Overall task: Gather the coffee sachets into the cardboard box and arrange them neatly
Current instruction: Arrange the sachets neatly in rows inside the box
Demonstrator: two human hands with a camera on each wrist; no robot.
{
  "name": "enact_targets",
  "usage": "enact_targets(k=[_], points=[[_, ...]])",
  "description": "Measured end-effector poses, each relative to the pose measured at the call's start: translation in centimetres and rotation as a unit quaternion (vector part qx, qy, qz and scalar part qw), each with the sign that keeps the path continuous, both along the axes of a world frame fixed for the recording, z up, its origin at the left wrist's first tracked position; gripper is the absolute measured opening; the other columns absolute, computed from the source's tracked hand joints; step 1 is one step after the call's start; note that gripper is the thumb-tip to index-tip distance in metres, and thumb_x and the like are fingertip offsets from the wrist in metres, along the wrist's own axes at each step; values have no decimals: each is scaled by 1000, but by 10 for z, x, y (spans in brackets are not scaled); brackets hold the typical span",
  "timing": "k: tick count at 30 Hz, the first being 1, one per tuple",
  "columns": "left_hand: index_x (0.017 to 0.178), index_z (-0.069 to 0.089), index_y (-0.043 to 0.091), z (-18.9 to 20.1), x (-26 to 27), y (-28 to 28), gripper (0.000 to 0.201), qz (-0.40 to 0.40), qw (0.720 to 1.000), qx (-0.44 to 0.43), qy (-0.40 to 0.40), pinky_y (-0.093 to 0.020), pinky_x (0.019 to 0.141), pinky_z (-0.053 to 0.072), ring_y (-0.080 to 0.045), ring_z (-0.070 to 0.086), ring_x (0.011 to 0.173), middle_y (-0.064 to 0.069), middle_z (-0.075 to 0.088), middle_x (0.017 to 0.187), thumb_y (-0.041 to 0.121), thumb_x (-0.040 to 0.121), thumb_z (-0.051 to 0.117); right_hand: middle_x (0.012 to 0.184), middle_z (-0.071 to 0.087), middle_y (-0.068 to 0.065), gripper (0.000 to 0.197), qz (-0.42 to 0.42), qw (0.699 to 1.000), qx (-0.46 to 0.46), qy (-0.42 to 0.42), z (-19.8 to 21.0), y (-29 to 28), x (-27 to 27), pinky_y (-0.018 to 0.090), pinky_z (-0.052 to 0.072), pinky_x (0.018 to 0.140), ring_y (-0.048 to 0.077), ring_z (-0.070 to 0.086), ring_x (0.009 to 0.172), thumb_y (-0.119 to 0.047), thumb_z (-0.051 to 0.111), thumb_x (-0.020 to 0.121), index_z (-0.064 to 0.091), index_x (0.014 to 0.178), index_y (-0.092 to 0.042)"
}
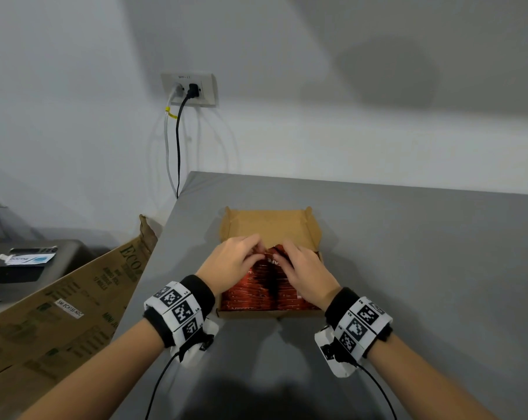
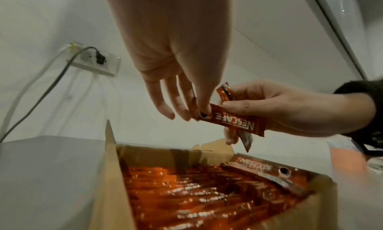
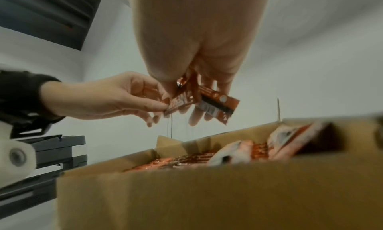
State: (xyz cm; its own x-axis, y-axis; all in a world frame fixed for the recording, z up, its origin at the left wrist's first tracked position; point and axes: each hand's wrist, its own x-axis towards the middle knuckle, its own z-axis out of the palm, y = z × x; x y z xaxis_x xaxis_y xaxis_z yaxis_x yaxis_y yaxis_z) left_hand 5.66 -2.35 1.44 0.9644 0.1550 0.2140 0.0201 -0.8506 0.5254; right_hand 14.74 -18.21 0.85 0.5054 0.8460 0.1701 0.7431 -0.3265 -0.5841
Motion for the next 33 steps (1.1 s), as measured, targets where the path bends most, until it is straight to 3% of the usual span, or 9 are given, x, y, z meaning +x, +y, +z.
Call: enact_targets(k=[3,7,10,14,19,24,28,30,33], points=[[95,57,10,3,-4,10,9,36,998,-56,1,-27,75,51,-12,59,82,5,60,91,18,92,55,76,50,-7,13,-46,997,52,45,0,0,10,18,38,55,6,47,62,-22,35,100,40,89,-17],[99,60,8,3,-11,20,11,84,992,-90,-20,-23,75,50,-11,60,82,1,62,91,15,92,54,93,60,-1,23,-63,998,11,11,-5,-3,22,36,51,72,15,59,80,-38,34,98,43,101,-16],[100,59,9,5,-14,19,10,92,987,-129,-13,-20,69,52,-8,61,72,-1,61,82,11,92,53,106,62,-3,34,-44,998,-1,39,-6,-2,19,33,51,82,11,60,93,-45,39,95,46,116,-19],[96,58,12,4,-16,15,7,98,978,-183,-10,-13,64,51,-1,61,59,-2,62,71,8,90,56,93,65,-5,23,-46,995,48,76,-4,5,14,31,54,77,7,62,84,-35,53,92,53,107,-17],[84,63,17,-4,-17,10,3,42,991,-109,71,-20,79,51,-5,64,72,6,67,70,15,85,66,83,64,-1,16,-26,994,94,54,4,14,6,23,46,68,10,59,74,-25,60,90,58,101,-13],[70,59,11,-3,-14,1,17,72,988,-139,6,-12,58,40,-7,56,55,2,61,57,17,83,68,99,65,-9,49,-6,982,140,126,11,21,-6,12,47,82,0,61,88,-29,67,84,45,128,-25],[75,51,15,2,-12,0,24,92,972,-216,-30,-9,62,45,-7,62,59,-1,67,62,5,77,72,91,63,-6,22,5,993,100,63,-6,20,-11,24,45,75,8,57,82,-31,57,91,58,104,-13],[76,49,18,1,-14,2,29,65,975,-212,5,-12,63,48,-7,63,61,3,66,64,4,75,74,85,58,-6,18,11,994,100,40,-10,20,-13,22,40,71,9,53,78,-26,60,90,61,94,-9],[97,54,13,-2,-19,13,29,15,982,-154,109,-18,68,53,-7,64,68,4,66,80,5,76,72,87,61,-3,18,26,998,57,30,-7,18,-11,23,40,71,10,54,80,-23,62,88,66,96,-7]])
